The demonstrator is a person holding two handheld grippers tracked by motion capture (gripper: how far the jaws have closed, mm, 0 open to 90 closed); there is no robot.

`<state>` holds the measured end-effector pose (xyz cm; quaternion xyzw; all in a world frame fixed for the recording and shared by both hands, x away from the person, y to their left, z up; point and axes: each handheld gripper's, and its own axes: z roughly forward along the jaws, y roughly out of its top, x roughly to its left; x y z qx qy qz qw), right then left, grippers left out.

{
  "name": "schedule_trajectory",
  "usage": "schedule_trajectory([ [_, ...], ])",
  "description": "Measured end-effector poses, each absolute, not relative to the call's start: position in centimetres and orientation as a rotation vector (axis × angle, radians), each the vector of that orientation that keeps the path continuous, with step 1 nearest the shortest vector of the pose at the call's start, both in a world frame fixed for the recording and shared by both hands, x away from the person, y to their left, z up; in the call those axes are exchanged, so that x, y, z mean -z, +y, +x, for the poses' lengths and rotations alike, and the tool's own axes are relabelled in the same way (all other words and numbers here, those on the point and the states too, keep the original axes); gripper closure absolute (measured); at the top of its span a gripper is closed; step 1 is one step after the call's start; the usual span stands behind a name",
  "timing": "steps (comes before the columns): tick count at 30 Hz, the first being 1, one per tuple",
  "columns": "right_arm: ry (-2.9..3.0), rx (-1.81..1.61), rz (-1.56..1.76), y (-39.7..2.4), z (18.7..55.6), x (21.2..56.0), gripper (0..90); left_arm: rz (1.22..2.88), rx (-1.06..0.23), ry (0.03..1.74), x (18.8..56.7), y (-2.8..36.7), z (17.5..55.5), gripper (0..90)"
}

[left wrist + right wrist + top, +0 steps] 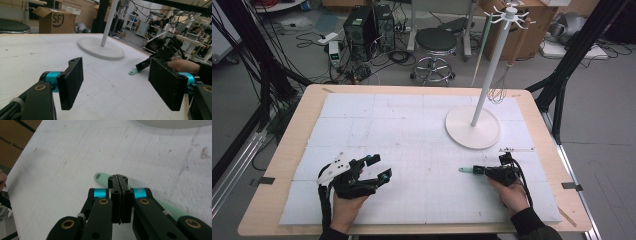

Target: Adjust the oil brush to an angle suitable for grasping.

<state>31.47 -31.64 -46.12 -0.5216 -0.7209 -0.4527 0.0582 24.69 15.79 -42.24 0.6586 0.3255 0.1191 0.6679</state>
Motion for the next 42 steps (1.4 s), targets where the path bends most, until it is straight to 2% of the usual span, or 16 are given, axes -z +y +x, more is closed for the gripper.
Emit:
schedule_trajectory([
  [28, -2.116, 1.398, -1.690, -31.4, 34.0, 46.2, 90.0, 1.485, -0.270, 0.737, 42.3, 15.9, 24.7, 28.8],
  [42, -2.074, 1.447, -1.863, -37.6, 32.9, 45.6, 90.0, 1.488, -0.262, 0.737, 42.3, 15.7, 24.8, 28.8],
])
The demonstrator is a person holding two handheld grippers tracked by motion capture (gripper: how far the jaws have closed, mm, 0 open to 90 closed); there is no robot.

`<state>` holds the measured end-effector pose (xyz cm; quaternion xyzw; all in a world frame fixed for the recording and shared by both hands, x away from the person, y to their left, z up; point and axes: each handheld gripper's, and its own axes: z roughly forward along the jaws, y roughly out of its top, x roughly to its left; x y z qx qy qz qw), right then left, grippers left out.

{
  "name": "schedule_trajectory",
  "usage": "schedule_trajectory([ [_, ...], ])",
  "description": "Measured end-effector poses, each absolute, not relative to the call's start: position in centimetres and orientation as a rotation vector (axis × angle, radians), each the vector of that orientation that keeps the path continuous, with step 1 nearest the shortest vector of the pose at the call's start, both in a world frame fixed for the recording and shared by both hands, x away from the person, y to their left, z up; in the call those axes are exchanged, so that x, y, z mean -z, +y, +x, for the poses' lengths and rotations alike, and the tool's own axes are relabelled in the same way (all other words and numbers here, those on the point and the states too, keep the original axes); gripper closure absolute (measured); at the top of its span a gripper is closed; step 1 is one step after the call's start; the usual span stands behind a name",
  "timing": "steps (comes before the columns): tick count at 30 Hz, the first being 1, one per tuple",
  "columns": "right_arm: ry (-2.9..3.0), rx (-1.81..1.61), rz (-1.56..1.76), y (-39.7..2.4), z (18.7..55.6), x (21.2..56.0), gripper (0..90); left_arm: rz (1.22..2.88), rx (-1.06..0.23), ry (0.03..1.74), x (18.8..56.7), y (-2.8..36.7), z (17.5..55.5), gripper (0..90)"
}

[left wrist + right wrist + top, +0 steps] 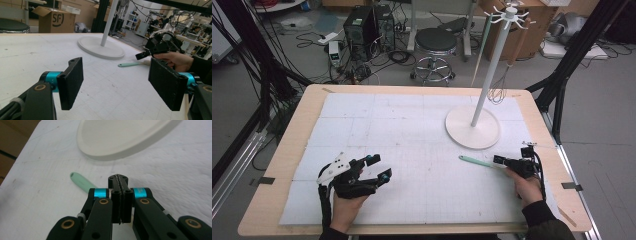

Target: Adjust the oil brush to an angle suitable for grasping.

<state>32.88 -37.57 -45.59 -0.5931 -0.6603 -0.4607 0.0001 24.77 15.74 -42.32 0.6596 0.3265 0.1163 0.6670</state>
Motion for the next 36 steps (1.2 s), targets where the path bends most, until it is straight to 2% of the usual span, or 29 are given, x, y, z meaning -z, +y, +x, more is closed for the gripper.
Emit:
schedule_trajectory([
  [14, -2.045, 1.426, -1.964, -40.6, 32.1, 46.0, 90.0, 1.493, -0.261, 0.734, 42.3, 15.7, 24.8, 28.8],
  [27, -2.073, 1.378, -1.969, -40.6, 31.8, 46.0, 90.0, 1.488, -0.261, 0.732, 42.3, 15.7, 24.7, 28.9],
  [36, -2.068, 1.368, -1.920, -40.5, 30.0, 46.1, 90.0, 1.488, -0.263, 0.731, 42.3, 15.7, 24.7, 29.0],
])
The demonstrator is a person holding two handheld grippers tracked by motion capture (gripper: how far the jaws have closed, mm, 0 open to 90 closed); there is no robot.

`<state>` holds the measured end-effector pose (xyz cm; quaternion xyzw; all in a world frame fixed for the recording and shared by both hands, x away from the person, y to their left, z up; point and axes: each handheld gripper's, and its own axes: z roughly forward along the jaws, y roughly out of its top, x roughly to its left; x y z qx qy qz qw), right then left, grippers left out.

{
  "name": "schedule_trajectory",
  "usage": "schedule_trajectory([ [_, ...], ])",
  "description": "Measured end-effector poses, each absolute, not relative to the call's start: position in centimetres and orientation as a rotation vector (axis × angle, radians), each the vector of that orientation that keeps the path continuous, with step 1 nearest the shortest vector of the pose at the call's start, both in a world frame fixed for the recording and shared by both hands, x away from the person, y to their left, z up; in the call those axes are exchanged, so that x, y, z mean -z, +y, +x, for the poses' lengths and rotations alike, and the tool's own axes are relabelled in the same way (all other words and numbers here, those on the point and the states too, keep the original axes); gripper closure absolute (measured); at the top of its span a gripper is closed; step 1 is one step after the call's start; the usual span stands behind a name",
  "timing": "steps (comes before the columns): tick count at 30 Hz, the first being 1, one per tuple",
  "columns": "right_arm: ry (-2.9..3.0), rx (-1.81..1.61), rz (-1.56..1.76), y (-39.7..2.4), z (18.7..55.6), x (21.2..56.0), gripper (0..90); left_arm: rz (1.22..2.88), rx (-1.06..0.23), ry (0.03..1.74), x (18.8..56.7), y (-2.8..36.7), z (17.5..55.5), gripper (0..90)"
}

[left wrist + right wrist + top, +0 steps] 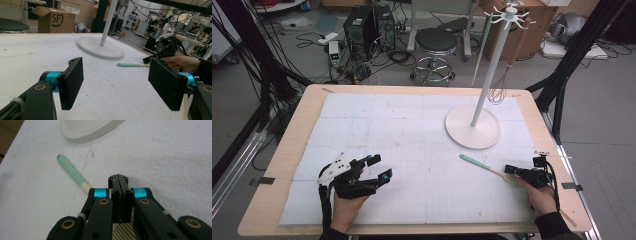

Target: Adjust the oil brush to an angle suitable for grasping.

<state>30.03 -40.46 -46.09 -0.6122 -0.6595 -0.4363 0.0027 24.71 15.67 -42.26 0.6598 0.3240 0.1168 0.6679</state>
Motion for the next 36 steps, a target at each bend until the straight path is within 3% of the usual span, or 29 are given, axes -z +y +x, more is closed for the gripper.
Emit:
schedule_trajectory([
  [27, -2.084, 1.405, -1.815, -39.4, 28.0, 46.2, 89.6, 1.485, -0.265, 0.731, 42.2, 15.7, 24.7, 29.0],
  [28, -2.061, 1.440, -1.806, -39.5, 28.0, 46.1, 87.5, 1.487, -0.266, 0.731, 42.2, 15.7, 24.7, 29.0],
  [31, -2.007, 1.504, -1.786, -39.9, 28.0, 46.1, 69.8, 1.488, -0.264, 0.731, 42.3, 15.6, 24.7, 29.1],
  [36, -2.016, 1.532, -1.730, -39.8, 28.0, 46.0, 62.4, 1.494, -0.265, 0.733, 42.3, 15.5, 24.7, 29.1],
])
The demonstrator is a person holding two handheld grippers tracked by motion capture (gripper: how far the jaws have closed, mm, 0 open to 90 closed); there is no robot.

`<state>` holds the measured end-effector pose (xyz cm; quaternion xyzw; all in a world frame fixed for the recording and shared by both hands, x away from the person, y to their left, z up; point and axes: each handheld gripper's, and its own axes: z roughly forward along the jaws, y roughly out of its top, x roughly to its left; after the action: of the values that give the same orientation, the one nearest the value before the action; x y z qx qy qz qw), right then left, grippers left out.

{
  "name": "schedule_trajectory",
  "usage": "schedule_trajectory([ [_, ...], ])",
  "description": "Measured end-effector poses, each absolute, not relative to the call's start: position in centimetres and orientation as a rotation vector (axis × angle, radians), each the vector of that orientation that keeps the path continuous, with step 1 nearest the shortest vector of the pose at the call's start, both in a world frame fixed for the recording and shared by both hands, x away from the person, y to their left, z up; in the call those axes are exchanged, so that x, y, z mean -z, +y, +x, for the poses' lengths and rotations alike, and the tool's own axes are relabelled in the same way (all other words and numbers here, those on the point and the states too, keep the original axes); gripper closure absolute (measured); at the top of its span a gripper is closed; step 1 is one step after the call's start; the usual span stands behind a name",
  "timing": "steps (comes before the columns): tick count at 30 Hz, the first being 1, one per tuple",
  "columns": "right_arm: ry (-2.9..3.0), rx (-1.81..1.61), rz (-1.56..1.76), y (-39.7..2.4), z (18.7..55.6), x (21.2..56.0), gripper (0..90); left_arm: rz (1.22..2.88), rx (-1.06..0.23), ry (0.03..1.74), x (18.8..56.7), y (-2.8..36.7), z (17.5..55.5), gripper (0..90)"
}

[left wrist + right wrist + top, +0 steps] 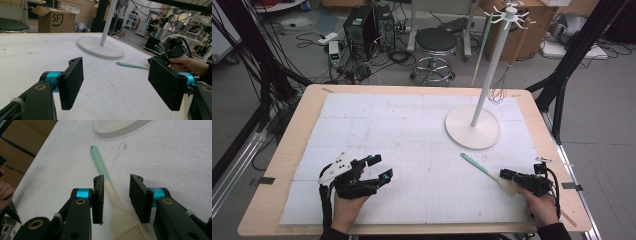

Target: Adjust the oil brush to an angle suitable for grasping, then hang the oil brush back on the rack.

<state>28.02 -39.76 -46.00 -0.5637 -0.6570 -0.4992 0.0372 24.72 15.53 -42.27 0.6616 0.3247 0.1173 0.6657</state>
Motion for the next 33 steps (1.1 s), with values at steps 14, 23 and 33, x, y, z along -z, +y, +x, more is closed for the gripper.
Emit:
schedule_trajectory([
  [14, -2.132, 1.474, -1.607, -37.2, 29.7, 45.4, 60.9, 1.490, -0.265, 0.734, 42.3, 15.6, 24.7, 29.0],
  [23, -2.180, 1.430, -1.600, -36.4, 30.2, 45.5, 63.0, 1.488, -0.263, 0.732, 42.3, 15.7, 24.7, 29.0],
  [33, -2.236, 1.380, -1.596, -35.9, 30.4, 45.8, 64.1, 1.490, -0.264, 0.731, 42.3, 15.7, 24.7, 29.0],
])
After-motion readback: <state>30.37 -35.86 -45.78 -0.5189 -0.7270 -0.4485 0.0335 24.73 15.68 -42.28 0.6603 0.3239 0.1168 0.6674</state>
